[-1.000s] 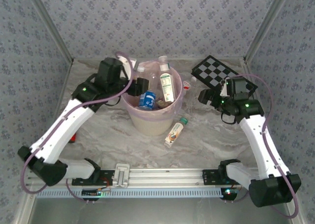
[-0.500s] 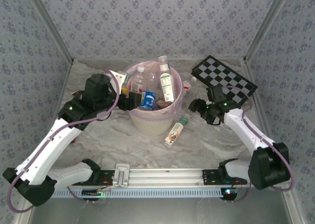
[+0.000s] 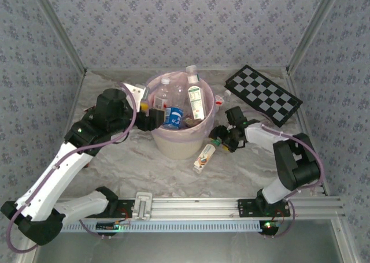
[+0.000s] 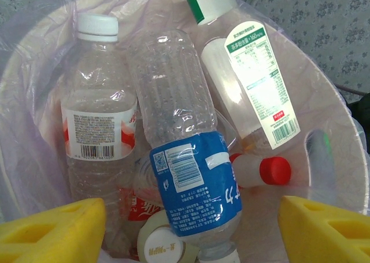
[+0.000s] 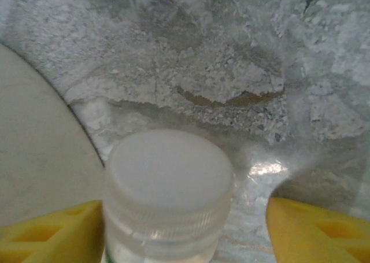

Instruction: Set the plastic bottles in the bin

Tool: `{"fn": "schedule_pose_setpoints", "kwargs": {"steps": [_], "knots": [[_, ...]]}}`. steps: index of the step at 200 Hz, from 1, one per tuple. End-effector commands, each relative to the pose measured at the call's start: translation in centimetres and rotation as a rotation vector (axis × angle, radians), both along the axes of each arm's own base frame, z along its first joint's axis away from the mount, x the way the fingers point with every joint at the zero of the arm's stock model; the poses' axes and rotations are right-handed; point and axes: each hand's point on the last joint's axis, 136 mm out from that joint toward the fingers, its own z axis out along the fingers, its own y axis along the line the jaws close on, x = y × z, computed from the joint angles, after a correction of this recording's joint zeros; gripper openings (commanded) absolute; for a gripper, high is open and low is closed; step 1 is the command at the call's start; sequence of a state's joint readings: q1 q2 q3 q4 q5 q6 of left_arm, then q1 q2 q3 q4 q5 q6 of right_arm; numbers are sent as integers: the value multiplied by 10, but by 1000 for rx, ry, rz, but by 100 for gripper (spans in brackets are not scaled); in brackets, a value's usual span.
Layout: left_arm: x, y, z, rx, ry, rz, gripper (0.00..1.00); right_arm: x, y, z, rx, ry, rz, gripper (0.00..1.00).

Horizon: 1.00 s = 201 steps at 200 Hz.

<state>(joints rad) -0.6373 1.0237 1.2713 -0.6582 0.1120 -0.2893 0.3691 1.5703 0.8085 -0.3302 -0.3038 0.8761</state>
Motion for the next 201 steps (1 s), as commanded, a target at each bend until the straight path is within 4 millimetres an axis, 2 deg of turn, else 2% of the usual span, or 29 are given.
{"fn": "schedule_pose_setpoints", "kwargs": {"steps": [1,25,43,79,109,125,147,183,197,201], "knots": [[-2,-3,23,-36,-41,-15,78,9,9,3,31,-14,4,69],[-3,-4,28,-44,-49,-21,78,9,3,4,13,-17,6,61],[-3,-6,33,-50,-53,-29,78,8,-3,13,1,-32,11,54],[-2,-11,45,-65,-72,-51,79,2,-21,42,-36,-81,22,41],[-3,-20,59,-107,-81,-93,79,-13,-44,73,-60,-117,32,34],[-6,-29,68,-143,-80,-136,79,-22,-59,95,-58,-161,30,32],[-10,-44,83,-206,-77,-208,79,-29,-72,139,-33,-286,58,31],[-18,-73,104,-270,-58,-341,87,-40,-72,237,26,-587,151,30],[-22,-84,110,-272,-59,-388,90,-42,-66,276,45,-704,202,26],[-23,-87,110,-271,-59,-399,91,-42,-63,282,64,-720,213,26]]}}
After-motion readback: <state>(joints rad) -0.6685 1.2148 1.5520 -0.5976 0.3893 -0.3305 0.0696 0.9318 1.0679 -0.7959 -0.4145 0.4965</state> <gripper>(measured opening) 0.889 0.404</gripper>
